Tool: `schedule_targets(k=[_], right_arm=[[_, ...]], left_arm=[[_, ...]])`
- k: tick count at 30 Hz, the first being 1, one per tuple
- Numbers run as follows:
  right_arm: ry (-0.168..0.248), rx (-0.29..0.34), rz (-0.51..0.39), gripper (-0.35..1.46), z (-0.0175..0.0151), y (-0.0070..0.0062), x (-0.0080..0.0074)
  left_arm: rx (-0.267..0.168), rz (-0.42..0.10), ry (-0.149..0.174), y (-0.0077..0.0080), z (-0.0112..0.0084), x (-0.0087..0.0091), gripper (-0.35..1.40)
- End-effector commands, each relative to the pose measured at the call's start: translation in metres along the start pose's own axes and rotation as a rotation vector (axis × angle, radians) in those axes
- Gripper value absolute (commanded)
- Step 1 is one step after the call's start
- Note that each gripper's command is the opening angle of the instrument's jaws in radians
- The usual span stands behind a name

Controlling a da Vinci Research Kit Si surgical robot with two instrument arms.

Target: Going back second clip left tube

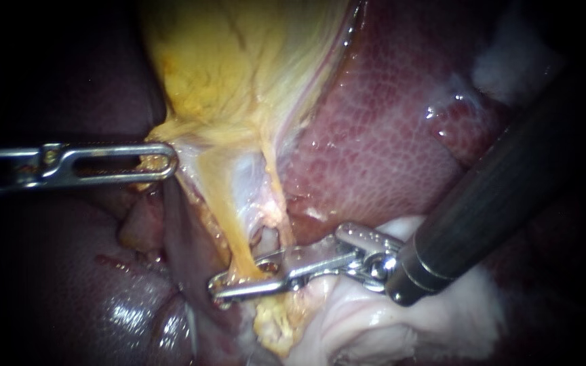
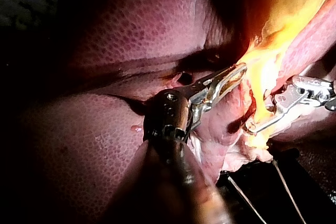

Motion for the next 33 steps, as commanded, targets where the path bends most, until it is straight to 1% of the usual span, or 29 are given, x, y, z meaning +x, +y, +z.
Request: schedule_targets(k=[1, 4, 5, 6, 7, 8, 9, 11, 15, 17, 24, 30, 33], right_arm=[[-0.003, -0.001, 0.001, -0.35, 0.0000, 0.0000, 0.0000], [-0.005, -0.002, 0.002, -0.33, 0.0000, 0.0001, 0.0002], [0.001, -0.012, 0.002, -0.05, 0.0001, 0.0003, 0.0004], [0.008, -0.027, 0.002, 0.16, 0.0002, 0.0004, 0.0006], [0.022, -0.056, 0.007, 0.35, 0.0003, 0.0005, 0.0007], [0.035, -0.086, -0.011, 0.48, 0.0005, 0.0007, 0.0009], [0.049, -0.120, -0.029, 0.56, 0.0007, 0.0010, 0.0012], [0.064, -0.159, -0.052, 0.60, 0.0010, 0.0015, 0.0014], [0.068, -0.177, -0.077, 0.60, 0.0005, 0.0018, 0.0015], [0.066, -0.180, -0.098, 0.60, 0.0003, 0.0019, 0.0018], [0.064, -0.189, -0.128, 0.60, -0.0012, 0.0021, 0.0023], [0.056, -0.211, -0.142, 0.60, -0.0025, 0.0015, 0.0032], [0.057, -0.211, -0.143, 0.60, -0.0036, 0.0007, 0.0037]], left_arm=[[-0.001, 0.000, 0.000, -0.0001, -0.0001, -0.0001, -0.35], [-0.001, 0.000, -0.001, -0.0002, -0.0001, 0.0000, -0.35], [-0.001, 0.000, -0.001, -0.0002, -0.0002, 0.0000, -0.35], [-0.001, 0.000, -0.001, -0.0002, -0.0002, 0.0000, -0.35], [-0.002, 0.000, -0.001, -0.0003, -0.0002, 0.0000, -0.35], [-0.002, 0.000, -0.001, -0.0003, -0.0002, 0.0000, -0.35], [-0.002, 0.000, -0.001, -0.0003, -0.0002, 0.0000, -0.35], [-0.002, 0.000, -0.001, -0.0004, -0.0002, 0.0000, -0.35], [-0.003, -0.007, -0.002, -0.0005, -0.0003, 0.0001, -0.35], [-0.003, -0.007, -0.002, -0.0006, -0.0003, 0.0001, -0.35], [-0.004, -0.007, -0.002, -0.0007, -0.0004, 0.0001, -0.35], [-0.003, -0.007, -0.002, -0.0008, -0.0005, 0.0001, -0.35], [-0.003, -0.007, -0.002, -0.0007, -0.0006, 0.0001, -0.35]])
